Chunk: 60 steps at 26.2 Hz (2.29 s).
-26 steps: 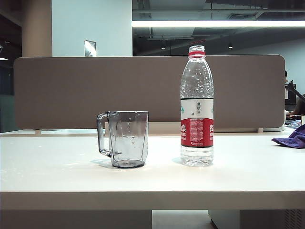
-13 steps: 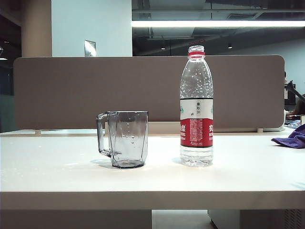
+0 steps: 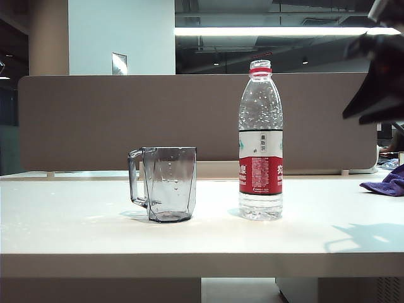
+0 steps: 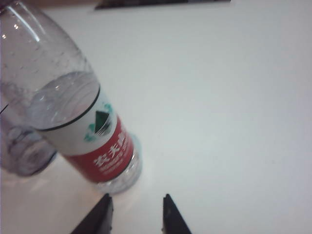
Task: Pick up the mineral water bottle on the table and pour a little water into the mug.
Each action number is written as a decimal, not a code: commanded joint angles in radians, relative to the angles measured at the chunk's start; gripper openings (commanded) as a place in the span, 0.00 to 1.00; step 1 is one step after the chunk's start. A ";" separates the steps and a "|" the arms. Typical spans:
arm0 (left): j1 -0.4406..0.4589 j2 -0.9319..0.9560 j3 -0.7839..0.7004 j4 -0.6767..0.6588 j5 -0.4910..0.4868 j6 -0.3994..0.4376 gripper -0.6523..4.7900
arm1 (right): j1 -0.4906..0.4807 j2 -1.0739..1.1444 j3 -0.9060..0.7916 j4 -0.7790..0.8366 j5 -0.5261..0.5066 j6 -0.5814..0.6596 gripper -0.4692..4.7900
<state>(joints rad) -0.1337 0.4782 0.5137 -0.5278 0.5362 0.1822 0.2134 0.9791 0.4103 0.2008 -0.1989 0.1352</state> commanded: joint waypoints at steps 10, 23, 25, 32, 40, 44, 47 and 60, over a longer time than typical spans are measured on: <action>0.000 0.000 0.002 0.012 0.003 -0.006 0.11 | 0.182 0.436 -0.095 0.618 0.087 -0.159 0.62; 0.000 0.000 0.002 0.012 0.002 -0.006 0.11 | 0.250 0.496 -0.101 0.702 0.196 -0.165 1.00; 0.000 0.000 0.002 0.012 0.002 -0.006 0.11 | 0.250 0.521 -0.101 0.747 0.193 -0.161 1.00; 0.000 0.000 0.002 0.012 0.002 -0.006 0.11 | 0.250 0.678 -0.098 1.006 0.170 -0.100 1.00; 0.000 0.000 0.002 0.012 0.002 -0.006 0.11 | 0.250 0.779 -0.051 1.090 0.147 -0.048 1.00; 0.000 0.000 0.002 0.012 0.002 -0.006 0.11 | 0.250 0.802 -0.012 1.088 0.140 -0.048 1.00; 0.000 0.000 0.002 0.012 0.002 -0.006 0.11 | 0.251 0.847 0.049 1.082 0.116 -0.039 1.00; 0.000 0.000 0.002 0.012 0.002 -0.006 0.11 | 0.251 0.908 0.115 1.075 0.147 -0.031 1.00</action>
<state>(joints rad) -0.1337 0.4782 0.5137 -0.5274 0.5350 0.1822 0.4641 1.8893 0.5152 1.2652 -0.0689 0.1009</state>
